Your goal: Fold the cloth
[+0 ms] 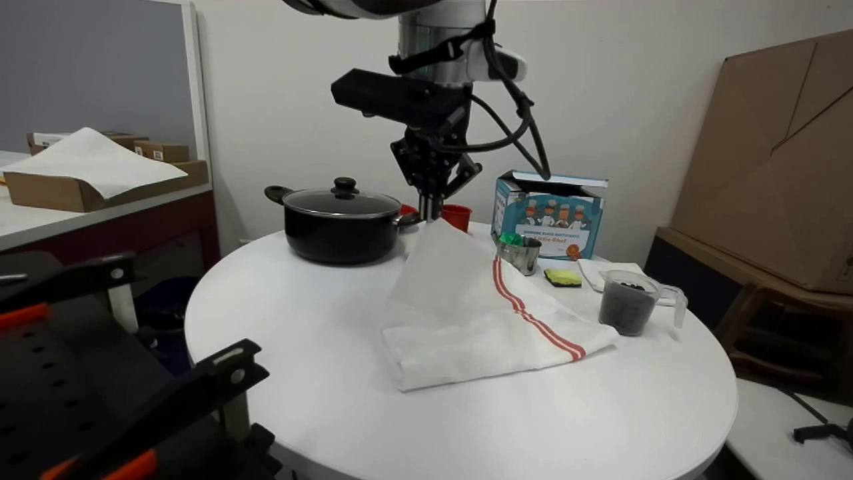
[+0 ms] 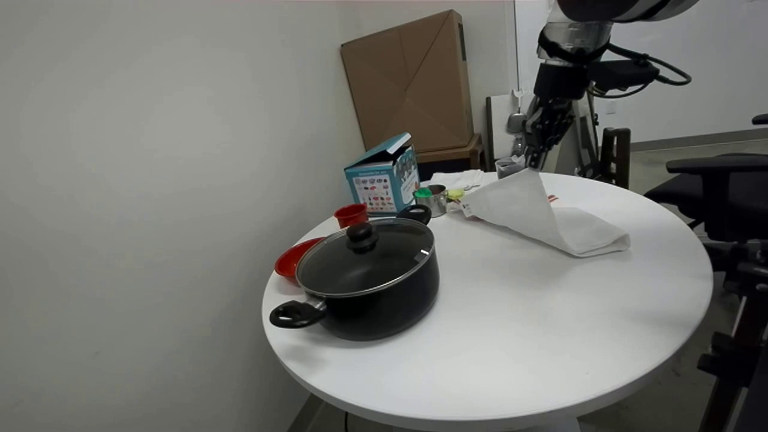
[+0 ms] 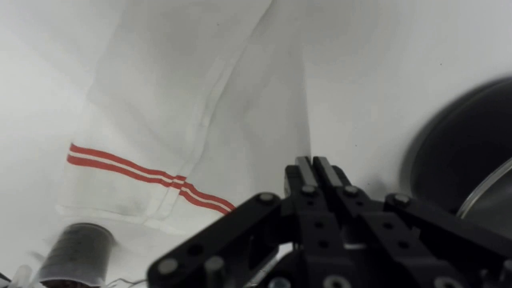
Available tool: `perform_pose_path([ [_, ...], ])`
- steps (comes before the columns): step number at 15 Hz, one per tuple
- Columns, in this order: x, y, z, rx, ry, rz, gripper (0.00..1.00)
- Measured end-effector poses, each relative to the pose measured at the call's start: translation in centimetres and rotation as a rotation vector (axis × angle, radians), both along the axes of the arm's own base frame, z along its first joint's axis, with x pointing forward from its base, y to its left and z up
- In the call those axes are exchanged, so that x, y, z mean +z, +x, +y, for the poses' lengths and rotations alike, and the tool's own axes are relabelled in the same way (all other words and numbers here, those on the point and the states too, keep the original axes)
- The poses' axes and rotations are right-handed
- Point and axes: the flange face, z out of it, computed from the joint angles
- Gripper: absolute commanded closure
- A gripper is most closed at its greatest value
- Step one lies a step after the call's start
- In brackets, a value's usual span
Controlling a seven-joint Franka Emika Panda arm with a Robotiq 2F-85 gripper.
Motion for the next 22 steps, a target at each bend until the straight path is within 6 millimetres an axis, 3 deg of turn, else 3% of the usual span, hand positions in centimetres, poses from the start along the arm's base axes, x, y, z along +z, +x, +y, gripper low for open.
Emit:
perform_pose_path([
  [4,-1.3,-2.6,-3.6,-0.079,0.013,0.073,0.92],
  [10,-4.3,-7.5,-6.9,-0.147,0.021,0.225,0.92],
  [11,-4.9,-8.4,-7.7,-0.164,0.014,0.256,0.67],
  [12,-5.5,-9.3,-8.5,-0.179,0.003,0.288,0.66],
  [17,-8.2,-13.4,-12.1,-0.258,-0.084,0.443,0.32],
  [21,-9.7,-14.1,-12.1,-0.258,-0.105,0.494,0.03],
  [22,-10.0,-14.2,-11.8,-0.253,-0.107,0.502,0.0],
])
